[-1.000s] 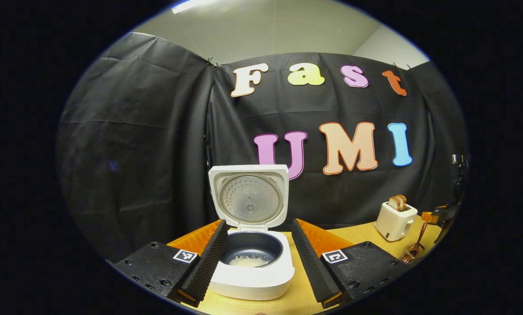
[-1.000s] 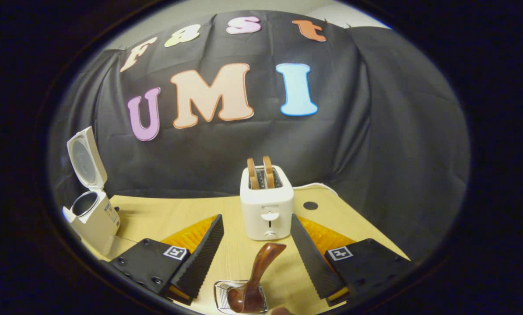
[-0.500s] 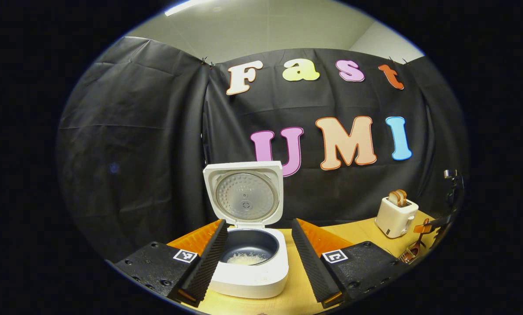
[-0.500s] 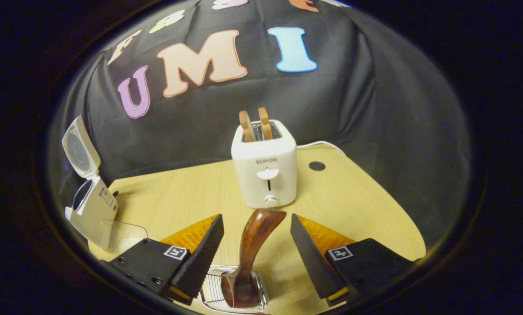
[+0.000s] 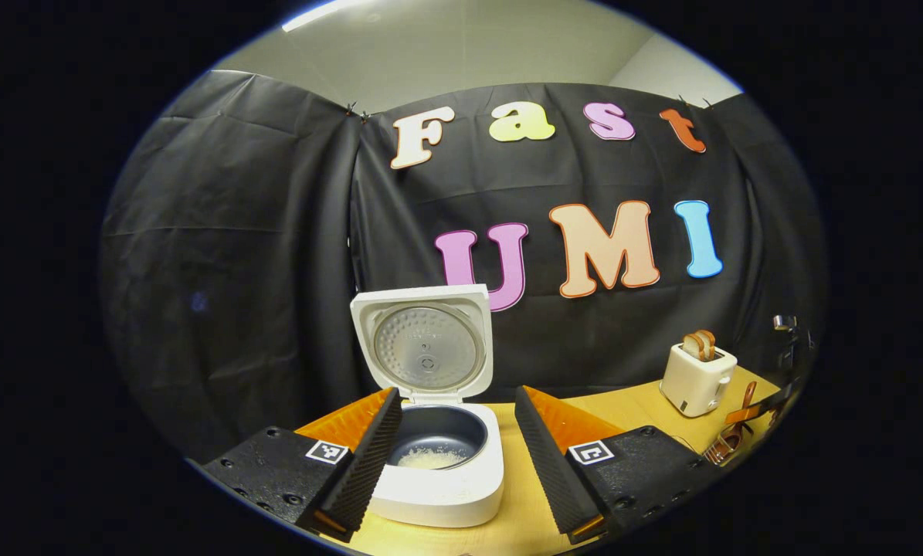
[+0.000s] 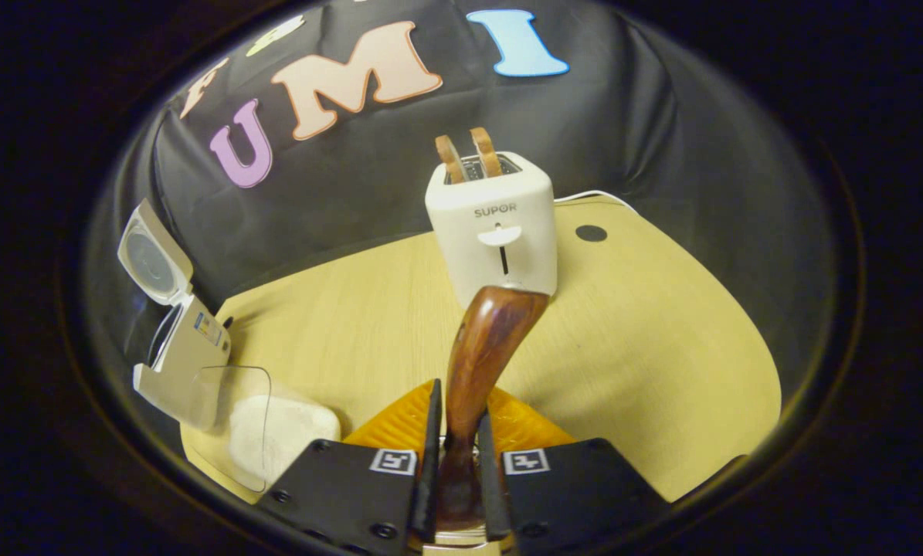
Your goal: Close the left gripper, press the button to open the rice cooker; take a wooden spoon from the chopstick holder with the right hand, scoop a spoonful of rice and pour it into the rice cooker, then put the wooden spoon back into the chopstick holder.
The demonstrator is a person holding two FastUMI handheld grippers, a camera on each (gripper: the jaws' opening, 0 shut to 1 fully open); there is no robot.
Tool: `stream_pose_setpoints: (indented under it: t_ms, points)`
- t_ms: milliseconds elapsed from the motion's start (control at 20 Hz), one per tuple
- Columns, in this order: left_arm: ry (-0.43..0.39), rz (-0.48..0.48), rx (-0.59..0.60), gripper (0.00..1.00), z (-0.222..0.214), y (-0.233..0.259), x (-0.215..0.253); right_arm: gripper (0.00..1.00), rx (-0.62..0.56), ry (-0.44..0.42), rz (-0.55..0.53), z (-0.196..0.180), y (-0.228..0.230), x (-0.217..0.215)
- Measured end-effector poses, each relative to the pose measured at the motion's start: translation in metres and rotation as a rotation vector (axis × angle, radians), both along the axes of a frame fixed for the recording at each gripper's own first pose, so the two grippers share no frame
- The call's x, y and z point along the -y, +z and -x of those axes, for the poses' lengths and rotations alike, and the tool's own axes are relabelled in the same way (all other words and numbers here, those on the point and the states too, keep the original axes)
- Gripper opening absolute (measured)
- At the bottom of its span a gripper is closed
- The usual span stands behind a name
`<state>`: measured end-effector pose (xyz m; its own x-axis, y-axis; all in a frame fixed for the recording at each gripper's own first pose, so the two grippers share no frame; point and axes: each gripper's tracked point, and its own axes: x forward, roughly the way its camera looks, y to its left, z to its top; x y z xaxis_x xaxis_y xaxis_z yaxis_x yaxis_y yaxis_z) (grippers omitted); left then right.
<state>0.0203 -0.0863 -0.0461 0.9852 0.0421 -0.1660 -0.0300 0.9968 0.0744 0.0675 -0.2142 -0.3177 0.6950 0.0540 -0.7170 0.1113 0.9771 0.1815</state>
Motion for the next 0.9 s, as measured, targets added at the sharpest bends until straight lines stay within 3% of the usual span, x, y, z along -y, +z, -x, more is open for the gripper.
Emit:
stream_pose_setpoints:
  t_ms: [100, 350, 450, 500, 850, 900]
  points:
    - [-0.012, -0.004, 0.000, 0.87, -0.002, 0.002, 0.001, 0.17, 0.018, 0.012, 0.003, 0.004, 0.010, -0.005]
    - [-0.037, 0.000, 0.032, 0.89, -0.006, 0.013, -0.001, 0.17, 0.102, 0.058, 0.060, 0.015, 0.049, -0.011]
    - [-0.054, 0.006, 0.040, 0.93, -0.008, 0.016, -0.001, 0.19, 0.132, 0.053, 0.061, 0.016, 0.069, -0.012]
    - [-0.060, 0.010, 0.043, 0.89, -0.009, 0.017, -0.002, 0.19, 0.151, 0.047, 0.064, 0.016, 0.080, -0.013]
    - [-0.093, 0.059, 0.045, 0.89, -0.011, 0.016, -0.019, 0.19, 0.247, 0.047, 0.058, 0.018, 0.137, -0.045]
    - [-0.096, 0.063, 0.042, 0.93, -0.011, 0.015, -0.022, 0.19, 0.255, 0.050, 0.061, 0.018, 0.141, -0.052]
